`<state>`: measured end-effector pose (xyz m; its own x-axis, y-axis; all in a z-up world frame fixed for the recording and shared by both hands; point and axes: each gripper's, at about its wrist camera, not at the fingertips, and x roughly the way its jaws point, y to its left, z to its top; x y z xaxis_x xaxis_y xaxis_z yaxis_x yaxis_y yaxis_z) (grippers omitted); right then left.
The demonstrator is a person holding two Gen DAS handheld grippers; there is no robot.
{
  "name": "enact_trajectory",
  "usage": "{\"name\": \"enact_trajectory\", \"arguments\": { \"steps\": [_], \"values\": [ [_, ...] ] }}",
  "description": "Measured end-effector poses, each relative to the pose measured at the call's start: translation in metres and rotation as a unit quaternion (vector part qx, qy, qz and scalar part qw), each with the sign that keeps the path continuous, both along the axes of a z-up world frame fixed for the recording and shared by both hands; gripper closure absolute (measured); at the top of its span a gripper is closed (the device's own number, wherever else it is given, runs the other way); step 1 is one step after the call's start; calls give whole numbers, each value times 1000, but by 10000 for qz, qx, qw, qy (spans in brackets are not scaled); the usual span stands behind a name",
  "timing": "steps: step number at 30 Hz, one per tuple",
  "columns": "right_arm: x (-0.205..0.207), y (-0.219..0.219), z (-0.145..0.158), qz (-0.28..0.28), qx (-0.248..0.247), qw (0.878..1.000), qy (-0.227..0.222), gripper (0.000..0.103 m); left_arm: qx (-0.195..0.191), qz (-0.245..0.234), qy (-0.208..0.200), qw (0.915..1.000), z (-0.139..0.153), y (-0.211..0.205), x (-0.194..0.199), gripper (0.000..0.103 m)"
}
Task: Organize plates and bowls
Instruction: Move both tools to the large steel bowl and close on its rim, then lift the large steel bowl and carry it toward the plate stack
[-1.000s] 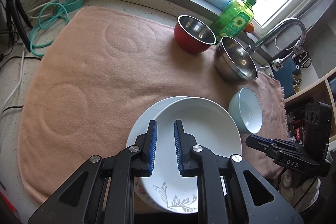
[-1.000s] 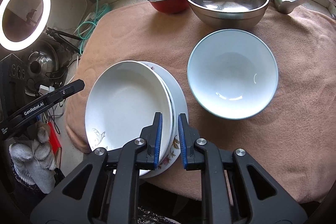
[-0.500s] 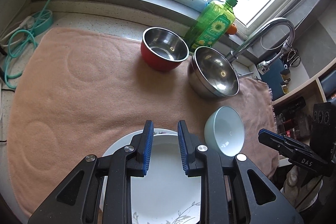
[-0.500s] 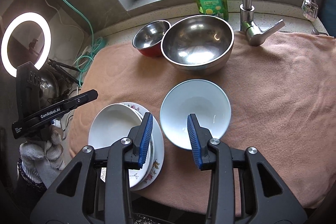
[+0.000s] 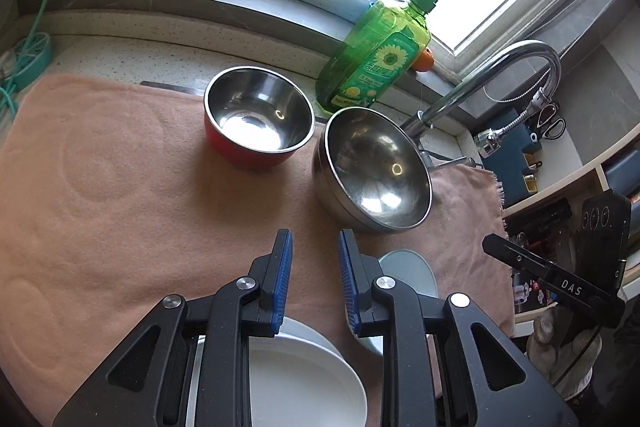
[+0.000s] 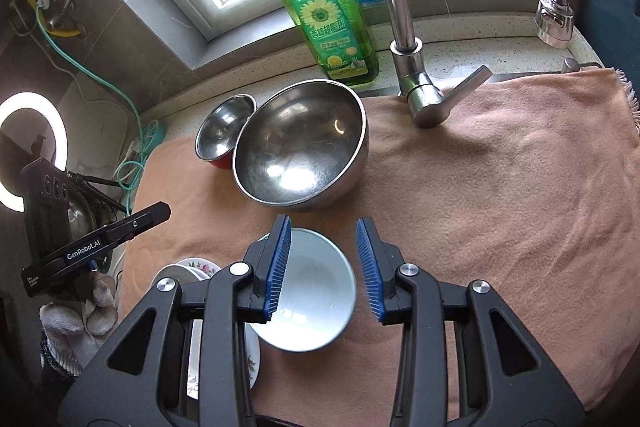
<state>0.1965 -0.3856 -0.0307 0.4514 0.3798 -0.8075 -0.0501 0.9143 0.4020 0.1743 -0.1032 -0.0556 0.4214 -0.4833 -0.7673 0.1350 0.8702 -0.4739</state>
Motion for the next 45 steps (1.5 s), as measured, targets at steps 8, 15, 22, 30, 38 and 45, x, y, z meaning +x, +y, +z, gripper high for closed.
{"name": "enact_trajectory", "arguments": {
  "steps": [8,15,22,30,38,45],
  "values": [
    [35,-21,-18,-205,238,9993,189,68,-37,-62,122,9999,-10,-24,30,81],
    [59,-19,-33,-223,370,9985,338,68,-143,23,323,9994,-23,-28,53,81],
    [80,-26,-44,-342,494,9972,454,68,-122,16,353,9993,-27,-31,64,81],
    [93,-27,-55,-350,578,9961,562,70,-56,6,382,9993,-31,-34,72,81],
    [99,-20,-64,-295,624,9954,666,82,-37,-79,430,9990,-36,-41,76,83],
    [101,-14,-68,-209,608,9953,721,90,-15,-136,418,9990,-38,-43,78,85]
  ]
}}
